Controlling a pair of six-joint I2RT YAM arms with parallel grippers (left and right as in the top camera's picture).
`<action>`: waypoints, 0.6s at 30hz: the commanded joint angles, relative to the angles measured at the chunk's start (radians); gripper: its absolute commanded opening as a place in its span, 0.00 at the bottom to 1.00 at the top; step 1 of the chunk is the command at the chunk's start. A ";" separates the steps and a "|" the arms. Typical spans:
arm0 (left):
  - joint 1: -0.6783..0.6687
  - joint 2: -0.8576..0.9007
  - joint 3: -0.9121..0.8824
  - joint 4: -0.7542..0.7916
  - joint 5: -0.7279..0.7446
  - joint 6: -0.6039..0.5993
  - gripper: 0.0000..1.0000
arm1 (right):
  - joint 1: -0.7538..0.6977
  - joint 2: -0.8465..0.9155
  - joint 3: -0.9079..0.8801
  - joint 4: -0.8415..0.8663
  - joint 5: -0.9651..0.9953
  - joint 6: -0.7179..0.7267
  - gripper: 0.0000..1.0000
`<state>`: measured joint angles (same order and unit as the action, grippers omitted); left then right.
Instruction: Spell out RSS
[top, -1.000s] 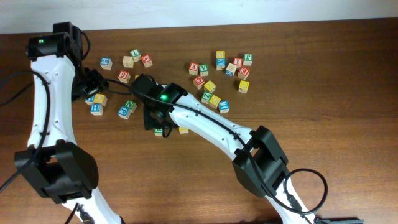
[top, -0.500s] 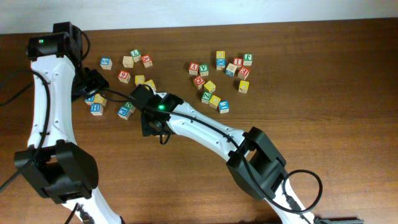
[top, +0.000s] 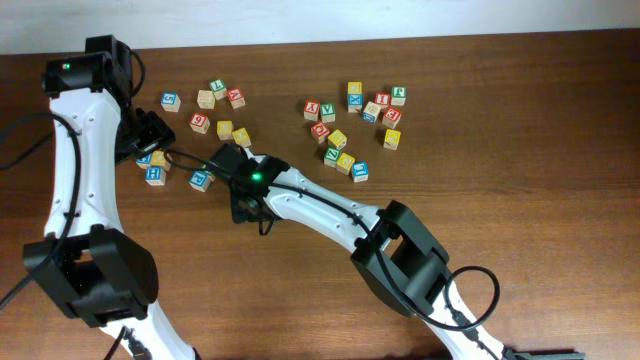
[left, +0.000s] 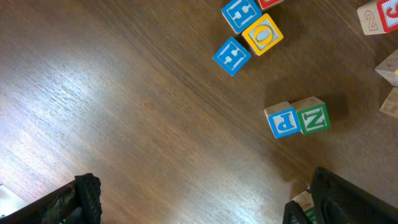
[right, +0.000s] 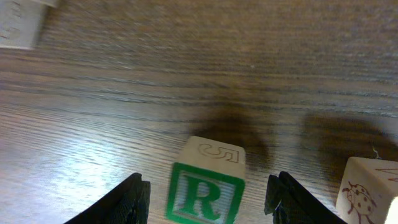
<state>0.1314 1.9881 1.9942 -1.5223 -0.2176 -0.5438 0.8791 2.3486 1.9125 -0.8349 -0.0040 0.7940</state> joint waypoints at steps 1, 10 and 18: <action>0.003 -0.013 0.006 -0.001 -0.005 -0.017 0.99 | 0.006 0.014 -0.005 0.002 0.016 0.008 0.52; 0.003 -0.013 0.006 -0.001 -0.005 -0.017 0.99 | 0.007 0.015 -0.027 0.005 0.044 0.008 0.47; 0.003 -0.013 0.006 -0.001 -0.005 -0.017 0.99 | 0.006 0.015 -0.039 0.019 0.063 0.008 0.36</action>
<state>0.1314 1.9881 1.9942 -1.5223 -0.2173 -0.5438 0.8791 2.3508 1.8870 -0.8253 0.0372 0.8005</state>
